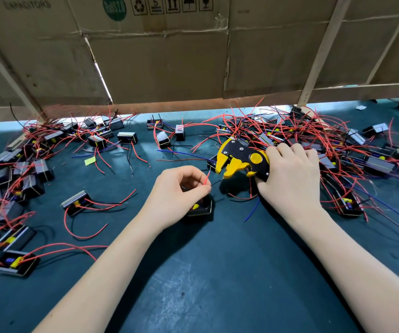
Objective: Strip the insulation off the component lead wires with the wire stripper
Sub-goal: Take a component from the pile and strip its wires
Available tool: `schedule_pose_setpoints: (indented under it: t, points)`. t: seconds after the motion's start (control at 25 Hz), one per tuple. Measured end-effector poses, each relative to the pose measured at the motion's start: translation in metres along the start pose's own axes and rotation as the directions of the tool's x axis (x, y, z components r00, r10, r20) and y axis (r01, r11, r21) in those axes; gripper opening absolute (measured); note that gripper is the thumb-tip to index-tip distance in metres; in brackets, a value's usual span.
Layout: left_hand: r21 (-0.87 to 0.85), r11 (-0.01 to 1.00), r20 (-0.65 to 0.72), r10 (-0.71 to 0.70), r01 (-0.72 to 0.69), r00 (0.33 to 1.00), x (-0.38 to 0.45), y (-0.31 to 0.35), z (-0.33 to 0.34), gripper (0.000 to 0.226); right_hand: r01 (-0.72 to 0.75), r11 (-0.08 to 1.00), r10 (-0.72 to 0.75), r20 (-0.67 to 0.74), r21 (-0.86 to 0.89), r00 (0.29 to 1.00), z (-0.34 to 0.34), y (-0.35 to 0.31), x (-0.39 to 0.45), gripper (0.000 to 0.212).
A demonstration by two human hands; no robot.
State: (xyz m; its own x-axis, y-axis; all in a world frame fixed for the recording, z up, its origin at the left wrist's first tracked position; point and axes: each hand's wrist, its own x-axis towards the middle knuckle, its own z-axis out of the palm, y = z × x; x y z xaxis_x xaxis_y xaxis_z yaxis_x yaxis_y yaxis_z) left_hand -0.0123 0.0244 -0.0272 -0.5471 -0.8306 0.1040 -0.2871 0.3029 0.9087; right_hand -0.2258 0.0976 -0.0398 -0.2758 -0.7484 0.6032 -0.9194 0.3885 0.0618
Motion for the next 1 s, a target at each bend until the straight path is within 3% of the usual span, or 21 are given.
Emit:
schedule_pose_setpoints:
  t: [0.56,1.0]
  points:
    - [-0.024,1.000,-0.101,-0.003,0.001,0.995,0.0019,-0.0017,0.0044,0.016,0.019,0.999,-0.020,0.012,0.040,1.000,-0.0015,-0.0018,-0.0005,0.036]
    - [-0.026,1.000,-0.071,0.015,-0.017,0.997,0.0020,-0.0026,0.0055,0.014,0.013,0.995,-0.017,0.039,0.101,0.999,-0.0037,-0.0025,-0.0008,0.024]
